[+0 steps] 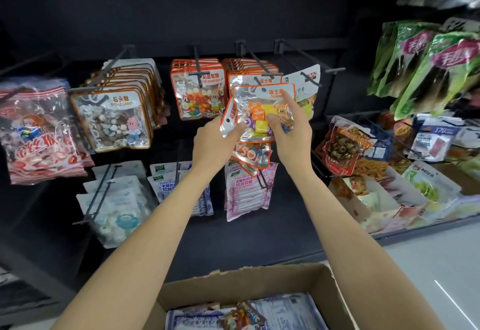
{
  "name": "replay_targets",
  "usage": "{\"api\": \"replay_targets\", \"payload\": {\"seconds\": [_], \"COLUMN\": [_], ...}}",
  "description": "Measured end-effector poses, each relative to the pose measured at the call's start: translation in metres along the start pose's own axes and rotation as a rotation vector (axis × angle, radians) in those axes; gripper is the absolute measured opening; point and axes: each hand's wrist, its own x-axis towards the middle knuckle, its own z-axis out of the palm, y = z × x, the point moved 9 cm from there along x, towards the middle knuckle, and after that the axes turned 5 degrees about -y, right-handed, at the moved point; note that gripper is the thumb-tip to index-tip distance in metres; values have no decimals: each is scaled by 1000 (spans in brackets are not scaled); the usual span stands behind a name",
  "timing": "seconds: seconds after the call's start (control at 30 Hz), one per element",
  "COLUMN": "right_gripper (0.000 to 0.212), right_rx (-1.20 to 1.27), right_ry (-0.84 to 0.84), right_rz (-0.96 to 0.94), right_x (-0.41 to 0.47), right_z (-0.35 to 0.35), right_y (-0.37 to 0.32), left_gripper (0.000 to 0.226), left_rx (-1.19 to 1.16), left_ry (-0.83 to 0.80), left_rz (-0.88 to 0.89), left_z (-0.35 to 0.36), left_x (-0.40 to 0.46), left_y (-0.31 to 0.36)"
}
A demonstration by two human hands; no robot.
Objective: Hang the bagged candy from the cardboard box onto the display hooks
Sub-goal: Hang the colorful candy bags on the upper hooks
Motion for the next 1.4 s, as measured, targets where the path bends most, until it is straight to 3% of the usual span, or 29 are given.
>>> {"api": "replay_targets", "payload": {"seconds": [0.17, 0.37, 0.57, 0.73, 0.83, 0.93, 1.1, 1.2, 1.27, 1.4], "right_gripper": [55, 55, 62, 60, 69, 91, 98, 98, 90, 42], "right_rx": [-111, -946, -1123, -769, -314, -95, 226, 228, 201, 180], "right_ry": [-93, -228, -255, -181, -381, -567, -523, -473, -404, -164], "right_rz": [107, -8, 30, 137, 95, 162, 309, 276, 262, 376], "right_x": [19, 52, 61, 1, -49, -83, -91, -86, -82, -71], "right_z": [10, 28, 32, 10, 37, 67, 75, 67, 61, 50], "right_y": [13, -2, 1, 11, -7, -17, -7, -8, -8, 10], "left_gripper": [47, 46, 40, 29, 25, 31, 37, 33, 35, 39], "left_rx": [82, 195, 368, 228, 86, -123, -454, -501, -569, -702], "left_ry": [-68, -172, -215, -102, -126, -108, -15, -8, -11, -8], "left_rz": [-45, -188, -126, -153, -160, -140, -182, -192, -216, -296], "left_z": [3, -4, -20, -49, -49, -44, -39, -34, -31, -23], "left_x": [22, 55, 17, -25, -37, -46, -56, -58, -59, -60], "left_y": [-3, -9, -29, -73, -78, -69, -65, -64, -69, -84]}}
